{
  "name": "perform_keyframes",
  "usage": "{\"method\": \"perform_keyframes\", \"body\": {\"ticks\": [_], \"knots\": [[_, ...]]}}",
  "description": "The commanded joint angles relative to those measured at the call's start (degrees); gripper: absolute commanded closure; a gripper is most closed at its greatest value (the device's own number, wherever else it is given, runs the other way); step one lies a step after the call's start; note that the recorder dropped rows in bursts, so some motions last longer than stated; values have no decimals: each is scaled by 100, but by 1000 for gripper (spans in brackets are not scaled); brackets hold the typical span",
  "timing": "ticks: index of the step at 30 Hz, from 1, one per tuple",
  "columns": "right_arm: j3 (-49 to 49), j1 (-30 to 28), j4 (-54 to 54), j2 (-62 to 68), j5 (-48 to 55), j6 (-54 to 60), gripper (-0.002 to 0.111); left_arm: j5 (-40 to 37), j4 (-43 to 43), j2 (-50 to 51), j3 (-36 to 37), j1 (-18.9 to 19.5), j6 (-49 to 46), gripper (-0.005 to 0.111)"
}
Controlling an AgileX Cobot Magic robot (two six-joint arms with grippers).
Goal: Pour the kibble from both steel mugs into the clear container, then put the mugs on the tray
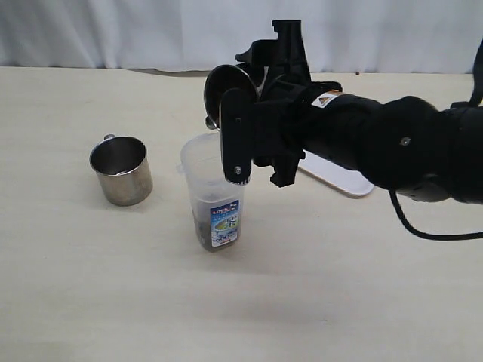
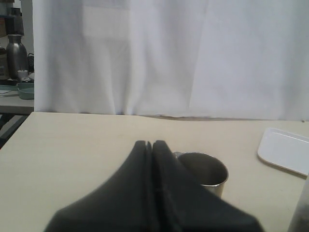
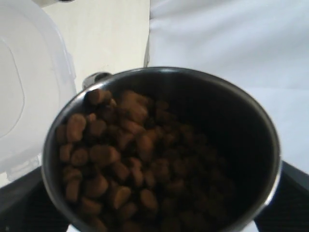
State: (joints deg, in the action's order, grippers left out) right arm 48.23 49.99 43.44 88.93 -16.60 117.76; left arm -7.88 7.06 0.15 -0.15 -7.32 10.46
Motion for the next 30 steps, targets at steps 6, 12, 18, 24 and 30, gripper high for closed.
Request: {"method": "perform_keyframes", "body": {"ticks": [6,12,18,24,30], "knots": [[65,19,-102,-36,-139,360,103,71,-32,-15,15,0,11,107],[65,19,-102,-36,-139,360,103,71,-32,-15,15,0,11,107],[65,19,-248,-36,-262,360,103,71,-32,-15,15,0,11,107],[65,19,-353,-36,-298,360,103,71,-32,-15,15,0,11,107],[65,19,-420,-36,-454,360,103,71,-32,-15,15,0,11,107]]}}
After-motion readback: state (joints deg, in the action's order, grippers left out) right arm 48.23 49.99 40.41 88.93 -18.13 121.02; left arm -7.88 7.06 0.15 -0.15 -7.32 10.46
